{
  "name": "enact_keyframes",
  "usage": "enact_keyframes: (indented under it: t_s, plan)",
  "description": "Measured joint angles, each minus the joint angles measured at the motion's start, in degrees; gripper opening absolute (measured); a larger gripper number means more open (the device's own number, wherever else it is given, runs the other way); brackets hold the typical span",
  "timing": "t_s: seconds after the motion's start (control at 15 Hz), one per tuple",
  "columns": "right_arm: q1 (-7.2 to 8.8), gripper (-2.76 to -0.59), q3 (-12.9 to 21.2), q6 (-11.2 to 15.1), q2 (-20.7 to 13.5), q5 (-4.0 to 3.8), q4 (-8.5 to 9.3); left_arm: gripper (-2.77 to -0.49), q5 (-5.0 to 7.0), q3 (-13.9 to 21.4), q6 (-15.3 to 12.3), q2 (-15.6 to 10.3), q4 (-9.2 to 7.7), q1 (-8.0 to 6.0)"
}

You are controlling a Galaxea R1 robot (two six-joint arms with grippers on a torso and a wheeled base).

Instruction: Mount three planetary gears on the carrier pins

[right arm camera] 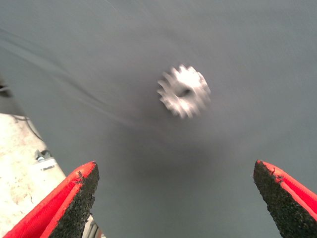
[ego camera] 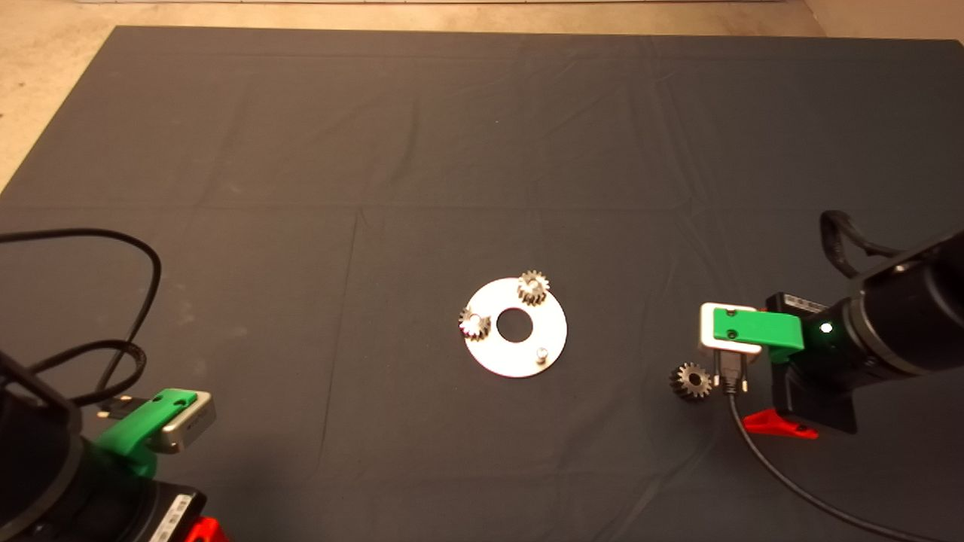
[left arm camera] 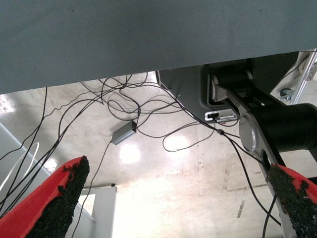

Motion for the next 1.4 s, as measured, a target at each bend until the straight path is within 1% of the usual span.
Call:
enact_keyframes:
  t_s: [0.07,0.13,0.2,0.27,0.4,0.47,0.53,0.6,0.67,0.73,0.8,0.87,0.93,1.0,1.07,1.13,1.2,1.27,1.33,1.4]
  plan:
    - [-0.15,-1.04,0.1,0.0,-1.5,-0.06,-1.18,-0.64,-0.01,0.0,0.1,0.0,-0.12,0.0]
    - [-0.77,-1.04,0.3,0.0,-2.9,0.01,-2.21,-0.64,-0.01,0.0,0.1,0.0,-0.36,0.0]
    - [-1.49,-1.04,0.4,0.0,-4.1,-0.04,-2.78,-0.64,0.02,0.0,0.1,0.0,-0.45,0.0]
    - [-2.22,-1.04,0.5,0.7,-5.3,0.05,-3.52,-0.64,-0.01,0.0,0.1,0.0,-0.48,0.0]
    - [-3.04,-1.04,0.6,2.6,-7.3,0.05,-4.82,-0.64,-0.01,0.0,0.1,0.0,-0.73,0.0]
    - [-3.51,-1.04,0.6,3.8,-8.9,-0.09,-6.24,-0.64,-0.01,0.0,0.1,0.0,-0.8,0.0]
    - [-4.03,-1.04,0.7,4.7,-10.0,-0.06,-7.29,-0.64,-0.01,0.0,0.1,0.0,-0.8,0.0]
    - [-4.47,-1.04,0.7,5.3,-10.8,0.4,-7.85,-0.64,-0.01,0.0,0.1,0.0,-0.83,0.0]
    - [-5.0,-1.04,0.7,6.2,-11.3,1.7,-8.16,-0.64,-0.01,0.0,0.1,0.0,-0.84,0.0]
    - [-5.82,-1.04,0.8,6.7,-11.8,4.07,-8.64,-0.64,0.02,0.0,0.1,0.0,-0.84,0.0]
    - [-7.44,-1.04,0.8,7.4,-12.0,6.49,-9.36,-0.64,-0.01,0.0,0.1,0.0,-0.86,0.0]
    - [-9.72,-1.04,0.9,7.9,-11.9,8.12,-10.23,-0.64,-0.01,0.0,0.1,0.0,-0.86,0.0]
    - [-12.45,-1.04,1.0,8.6,-11.9,9.37,-11.01,-0.64,0.02,0.0,0.1,0.0,-0.91,0.0]
    - [-13.68,-1.04,1.2,9.4,-11.9,9.86,-12.13,-0.64,0.01,0.0,0.1,0.0,-0.91,0.0]
    - [-13.92,-1.04,1.3,9.7,-11.9,9.94,-13.8,-0.64,-0.01,0.0,0.1,0.0,-0.91,0.0]
    - [-13.98,-1.04,1.3,10.0,-11.7,9.88,-15.99,-0.64,-0.01,0.0,0.1,0.0,-0.92,0.0]
    - [-14.47,-1.04,1.3,10.3,-11.2,9.83,-18.24,-0.64,-0.01,0.0,0.1,0.0,-0.92,0.0]
    - [-15.25,-1.04,1.4,10.5,-10.4,9.58,-20.35,-0.64,0.02,0.0,0.1,0.0,-0.95,0.0]
    - [-15.96,-1.04,1.6,10.5,-9.6,9.13,-21.54,-0.64,0.04,0.0,0.1,0.0,-0.97,0.0]
    - [-16.24,-1.04,1.8,10.5,-8.8,8.07,-22.17,-0.64,-0.01,0.0,0.1,0.0,-0.97,0.0]
